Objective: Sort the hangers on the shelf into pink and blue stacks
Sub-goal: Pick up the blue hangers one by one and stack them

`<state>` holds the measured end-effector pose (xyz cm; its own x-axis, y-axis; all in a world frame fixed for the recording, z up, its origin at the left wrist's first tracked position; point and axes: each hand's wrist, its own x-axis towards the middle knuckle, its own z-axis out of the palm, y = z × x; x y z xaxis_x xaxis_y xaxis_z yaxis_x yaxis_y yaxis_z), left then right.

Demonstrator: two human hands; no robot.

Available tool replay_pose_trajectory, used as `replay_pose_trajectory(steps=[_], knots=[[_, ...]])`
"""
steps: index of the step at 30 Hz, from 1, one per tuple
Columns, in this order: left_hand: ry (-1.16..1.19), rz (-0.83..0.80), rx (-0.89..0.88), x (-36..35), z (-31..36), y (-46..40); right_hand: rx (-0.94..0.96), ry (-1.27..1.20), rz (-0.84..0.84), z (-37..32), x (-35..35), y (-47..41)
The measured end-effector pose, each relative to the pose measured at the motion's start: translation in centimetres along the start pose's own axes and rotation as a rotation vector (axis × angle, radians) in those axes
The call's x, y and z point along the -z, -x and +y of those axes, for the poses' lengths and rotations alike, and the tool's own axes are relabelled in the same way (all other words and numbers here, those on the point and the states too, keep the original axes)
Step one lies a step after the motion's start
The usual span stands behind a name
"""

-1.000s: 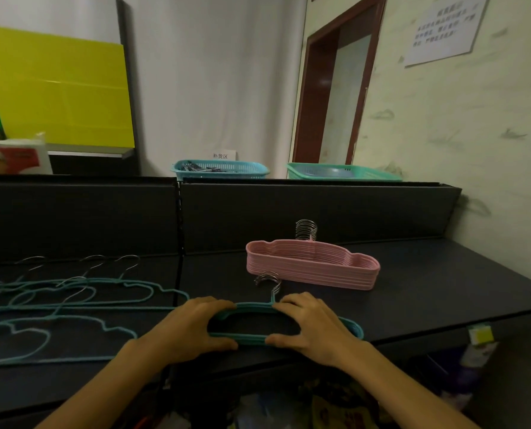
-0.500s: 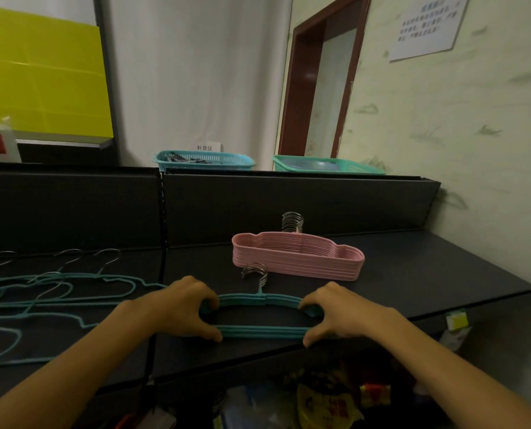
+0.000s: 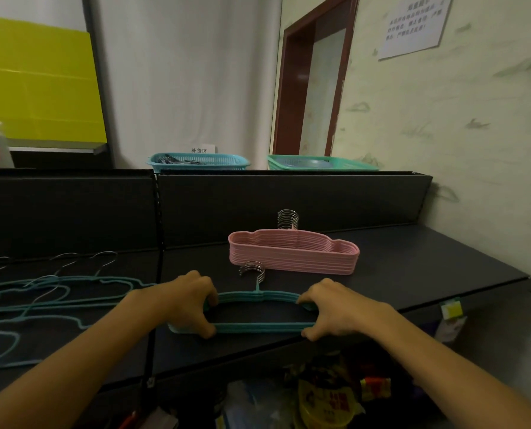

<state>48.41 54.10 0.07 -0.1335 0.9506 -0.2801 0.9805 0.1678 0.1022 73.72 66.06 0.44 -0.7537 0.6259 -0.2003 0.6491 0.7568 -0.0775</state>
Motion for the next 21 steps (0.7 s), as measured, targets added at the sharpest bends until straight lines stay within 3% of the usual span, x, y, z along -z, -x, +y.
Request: replay_pose_trajectory(steps=[9,21], knots=[[-0.005,-0.031,0.003,0.1,-0.7,-0.1,-0.032,-0.011,-0.099,-0.2,1.1,-0.4],[0.007,0.044,-0.004,0.3,0.2,1.1,-0.001,0.019,-0.070,-0.3,1.0,-0.4]])
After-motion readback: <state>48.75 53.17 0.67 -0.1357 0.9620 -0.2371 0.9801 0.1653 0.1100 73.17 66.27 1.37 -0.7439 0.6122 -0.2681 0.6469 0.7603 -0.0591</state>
